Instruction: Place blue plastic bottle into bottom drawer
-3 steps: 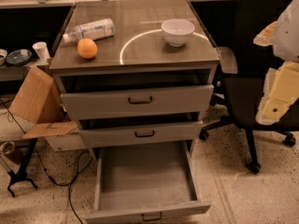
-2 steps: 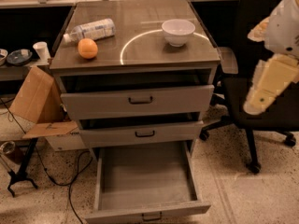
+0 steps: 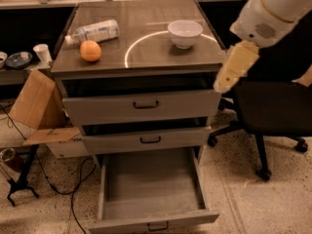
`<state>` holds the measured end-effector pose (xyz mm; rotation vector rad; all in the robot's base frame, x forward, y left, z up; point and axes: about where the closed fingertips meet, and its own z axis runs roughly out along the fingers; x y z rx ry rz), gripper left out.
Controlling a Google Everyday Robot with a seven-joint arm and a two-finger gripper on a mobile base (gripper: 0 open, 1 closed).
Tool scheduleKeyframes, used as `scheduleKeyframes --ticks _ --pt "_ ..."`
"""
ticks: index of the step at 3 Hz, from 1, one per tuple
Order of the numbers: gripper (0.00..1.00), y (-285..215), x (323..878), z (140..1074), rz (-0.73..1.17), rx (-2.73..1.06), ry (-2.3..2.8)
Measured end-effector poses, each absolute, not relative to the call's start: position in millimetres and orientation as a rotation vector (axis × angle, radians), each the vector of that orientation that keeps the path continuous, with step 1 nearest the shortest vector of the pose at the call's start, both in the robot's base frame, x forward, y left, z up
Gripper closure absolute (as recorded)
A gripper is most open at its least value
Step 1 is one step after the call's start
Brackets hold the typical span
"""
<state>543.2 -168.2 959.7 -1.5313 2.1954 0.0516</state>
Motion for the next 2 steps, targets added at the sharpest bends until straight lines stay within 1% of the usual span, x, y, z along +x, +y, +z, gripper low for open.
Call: scheduleKeyframes --ticks 1,2 --pt "0.00 -153.2 576.2 955.1 0.084 -1.464 2.202" --pt "0.00 -153.2 576.2 955.1 0.084 -1.464 2.202"
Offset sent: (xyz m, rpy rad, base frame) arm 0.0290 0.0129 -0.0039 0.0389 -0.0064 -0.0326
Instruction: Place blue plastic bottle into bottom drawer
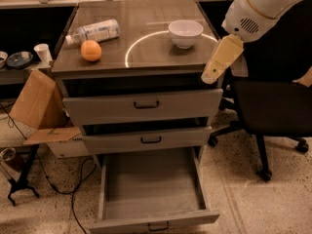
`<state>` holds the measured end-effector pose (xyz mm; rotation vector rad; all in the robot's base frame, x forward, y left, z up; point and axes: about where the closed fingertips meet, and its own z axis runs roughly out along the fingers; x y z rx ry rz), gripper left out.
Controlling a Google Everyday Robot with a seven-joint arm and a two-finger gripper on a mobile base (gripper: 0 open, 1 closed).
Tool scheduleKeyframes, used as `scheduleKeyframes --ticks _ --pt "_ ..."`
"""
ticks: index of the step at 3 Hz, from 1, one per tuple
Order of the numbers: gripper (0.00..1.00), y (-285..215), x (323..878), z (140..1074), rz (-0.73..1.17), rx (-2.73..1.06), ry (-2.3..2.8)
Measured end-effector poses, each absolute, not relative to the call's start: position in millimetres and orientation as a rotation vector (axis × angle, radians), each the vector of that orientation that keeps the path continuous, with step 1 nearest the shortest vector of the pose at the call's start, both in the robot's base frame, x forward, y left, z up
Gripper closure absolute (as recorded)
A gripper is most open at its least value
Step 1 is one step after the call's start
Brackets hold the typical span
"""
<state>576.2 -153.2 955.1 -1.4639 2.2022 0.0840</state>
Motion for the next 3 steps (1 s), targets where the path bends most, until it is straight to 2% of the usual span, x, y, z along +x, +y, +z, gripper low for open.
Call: scheduleKeyframes --ticks 3 --pt "0.00 -109.4 629.4 961.4 0.091 -1.262 2.129"
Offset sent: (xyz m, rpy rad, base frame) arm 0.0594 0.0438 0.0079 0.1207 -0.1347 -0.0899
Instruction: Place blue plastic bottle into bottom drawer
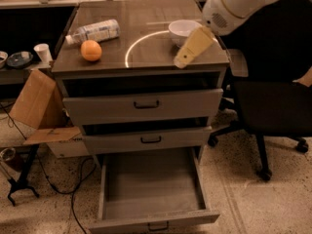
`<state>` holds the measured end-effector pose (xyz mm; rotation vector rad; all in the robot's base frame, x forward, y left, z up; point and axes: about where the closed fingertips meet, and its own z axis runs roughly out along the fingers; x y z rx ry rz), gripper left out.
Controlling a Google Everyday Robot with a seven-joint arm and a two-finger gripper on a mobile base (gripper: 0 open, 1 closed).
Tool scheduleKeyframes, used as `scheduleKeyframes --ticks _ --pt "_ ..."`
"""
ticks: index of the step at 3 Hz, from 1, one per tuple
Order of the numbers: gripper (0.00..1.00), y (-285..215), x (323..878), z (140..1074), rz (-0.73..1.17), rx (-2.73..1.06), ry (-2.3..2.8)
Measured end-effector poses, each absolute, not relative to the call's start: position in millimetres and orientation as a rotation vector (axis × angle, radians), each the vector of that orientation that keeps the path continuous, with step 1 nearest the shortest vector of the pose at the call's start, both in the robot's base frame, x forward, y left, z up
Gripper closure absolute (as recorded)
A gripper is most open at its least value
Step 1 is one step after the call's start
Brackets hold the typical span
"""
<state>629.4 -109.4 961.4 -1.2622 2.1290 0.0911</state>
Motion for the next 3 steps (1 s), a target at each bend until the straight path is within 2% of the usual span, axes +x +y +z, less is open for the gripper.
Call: scheduleKeyframes --ticks 3 --pt "0.00 -32.9 671.5 991.0 0.196 -1.057 2.000"
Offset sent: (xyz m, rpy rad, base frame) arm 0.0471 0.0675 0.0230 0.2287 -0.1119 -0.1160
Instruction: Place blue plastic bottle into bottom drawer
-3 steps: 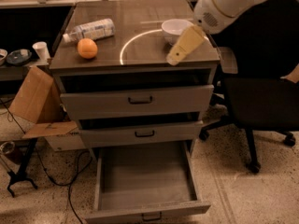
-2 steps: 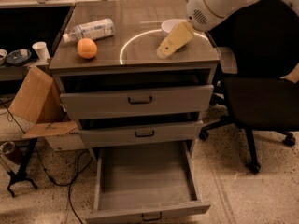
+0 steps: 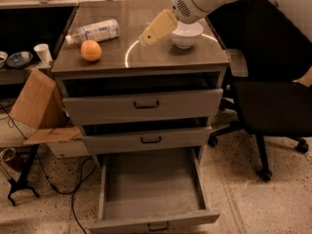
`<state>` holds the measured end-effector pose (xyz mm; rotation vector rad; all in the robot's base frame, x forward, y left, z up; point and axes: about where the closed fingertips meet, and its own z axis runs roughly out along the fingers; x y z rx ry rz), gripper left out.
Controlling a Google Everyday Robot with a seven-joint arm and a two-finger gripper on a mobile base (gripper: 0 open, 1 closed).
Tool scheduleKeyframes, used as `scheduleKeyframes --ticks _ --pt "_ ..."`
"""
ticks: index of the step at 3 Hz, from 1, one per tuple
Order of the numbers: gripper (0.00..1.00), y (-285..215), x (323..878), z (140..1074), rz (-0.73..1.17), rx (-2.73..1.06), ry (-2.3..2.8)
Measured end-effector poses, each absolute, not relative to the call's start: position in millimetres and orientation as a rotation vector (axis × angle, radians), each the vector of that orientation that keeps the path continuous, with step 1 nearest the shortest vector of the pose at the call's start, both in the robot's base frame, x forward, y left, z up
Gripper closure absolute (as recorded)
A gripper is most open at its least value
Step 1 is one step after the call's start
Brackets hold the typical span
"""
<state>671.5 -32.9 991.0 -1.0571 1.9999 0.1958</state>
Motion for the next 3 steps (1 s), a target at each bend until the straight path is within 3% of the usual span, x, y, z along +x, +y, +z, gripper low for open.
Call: scheduleKeyframes --ticks 3 --pt "0.00 -12.9 691.6 979.1 0.268 -1.027 1.981"
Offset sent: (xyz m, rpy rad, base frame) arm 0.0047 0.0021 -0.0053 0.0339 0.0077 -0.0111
